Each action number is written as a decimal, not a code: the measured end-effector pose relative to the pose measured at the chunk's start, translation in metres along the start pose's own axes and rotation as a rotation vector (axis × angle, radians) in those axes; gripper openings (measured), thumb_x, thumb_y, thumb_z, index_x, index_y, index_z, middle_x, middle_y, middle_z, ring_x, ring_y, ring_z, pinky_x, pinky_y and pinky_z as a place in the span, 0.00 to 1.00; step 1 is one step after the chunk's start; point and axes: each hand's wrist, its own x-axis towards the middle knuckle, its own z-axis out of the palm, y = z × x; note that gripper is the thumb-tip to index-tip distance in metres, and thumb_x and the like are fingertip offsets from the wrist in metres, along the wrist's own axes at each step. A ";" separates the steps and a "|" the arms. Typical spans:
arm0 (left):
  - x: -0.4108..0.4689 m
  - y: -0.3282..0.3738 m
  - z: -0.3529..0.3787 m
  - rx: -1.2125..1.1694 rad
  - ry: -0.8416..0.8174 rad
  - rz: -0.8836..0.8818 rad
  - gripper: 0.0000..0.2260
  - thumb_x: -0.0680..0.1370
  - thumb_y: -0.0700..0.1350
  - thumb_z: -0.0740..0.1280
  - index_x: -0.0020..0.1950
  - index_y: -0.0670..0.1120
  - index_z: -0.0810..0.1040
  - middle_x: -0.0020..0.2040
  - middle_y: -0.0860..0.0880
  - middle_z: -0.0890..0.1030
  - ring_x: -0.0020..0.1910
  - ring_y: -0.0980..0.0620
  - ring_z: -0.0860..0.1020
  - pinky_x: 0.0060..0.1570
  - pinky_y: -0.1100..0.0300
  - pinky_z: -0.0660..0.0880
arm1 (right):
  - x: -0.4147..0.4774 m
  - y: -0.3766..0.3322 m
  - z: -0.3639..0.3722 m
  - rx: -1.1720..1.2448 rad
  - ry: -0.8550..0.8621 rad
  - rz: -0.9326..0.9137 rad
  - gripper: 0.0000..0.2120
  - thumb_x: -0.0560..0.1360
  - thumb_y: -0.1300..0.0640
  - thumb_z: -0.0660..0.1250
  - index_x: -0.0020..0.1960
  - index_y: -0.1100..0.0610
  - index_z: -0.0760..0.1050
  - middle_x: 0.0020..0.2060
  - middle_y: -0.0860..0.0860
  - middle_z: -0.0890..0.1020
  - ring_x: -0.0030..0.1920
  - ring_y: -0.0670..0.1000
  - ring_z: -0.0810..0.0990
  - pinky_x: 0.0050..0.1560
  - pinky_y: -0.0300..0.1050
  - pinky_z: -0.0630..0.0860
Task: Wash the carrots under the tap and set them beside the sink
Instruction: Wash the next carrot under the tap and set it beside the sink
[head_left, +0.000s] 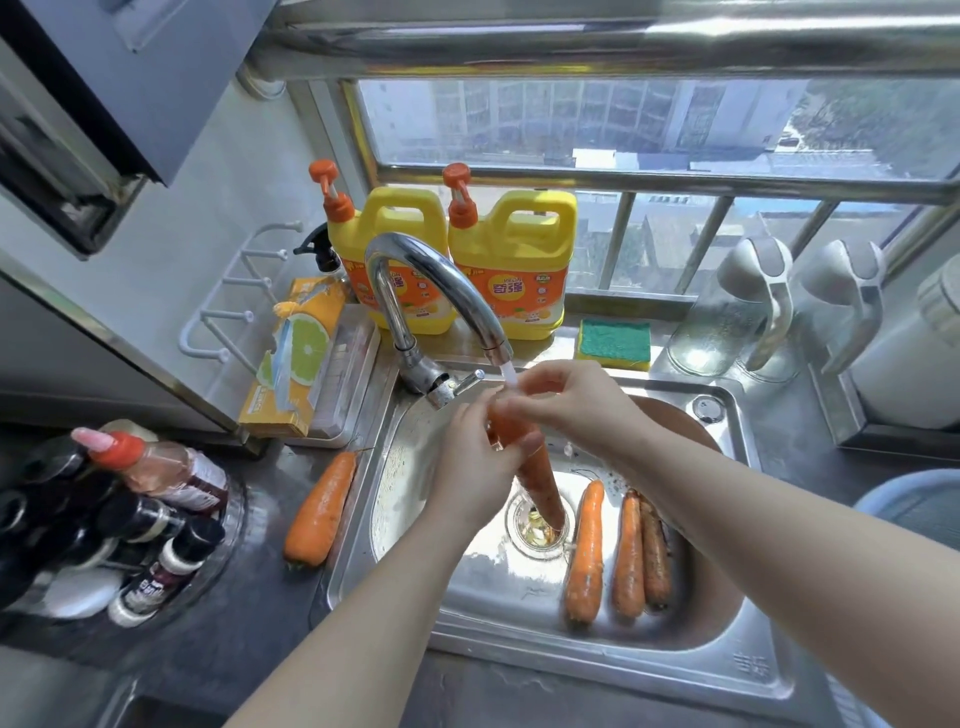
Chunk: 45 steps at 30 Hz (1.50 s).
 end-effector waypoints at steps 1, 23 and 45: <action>0.001 0.000 -0.001 -0.011 -0.005 0.001 0.21 0.72 0.51 0.75 0.64 0.60 0.77 0.58 0.52 0.81 0.57 0.55 0.80 0.61 0.47 0.77 | 0.003 -0.002 -0.003 -0.030 -0.009 0.010 0.06 0.72 0.51 0.78 0.46 0.52 0.86 0.42 0.48 0.88 0.45 0.45 0.85 0.50 0.41 0.79; 0.012 0.010 -0.011 -0.078 -0.136 -0.018 0.17 0.73 0.44 0.75 0.59 0.59 0.80 0.49 0.49 0.86 0.51 0.47 0.85 0.51 0.44 0.83 | 0.017 -0.018 -0.025 -0.266 -0.109 -0.005 0.08 0.71 0.50 0.78 0.48 0.51 0.86 0.41 0.46 0.87 0.44 0.44 0.85 0.50 0.40 0.78; 0.002 0.008 -0.015 -0.506 -0.176 -0.085 0.20 0.78 0.31 0.69 0.64 0.51 0.75 0.57 0.42 0.80 0.56 0.43 0.83 0.54 0.47 0.82 | 0.005 -0.001 -0.018 -0.124 -0.045 0.025 0.10 0.76 0.45 0.71 0.50 0.50 0.85 0.44 0.45 0.87 0.48 0.42 0.84 0.53 0.43 0.77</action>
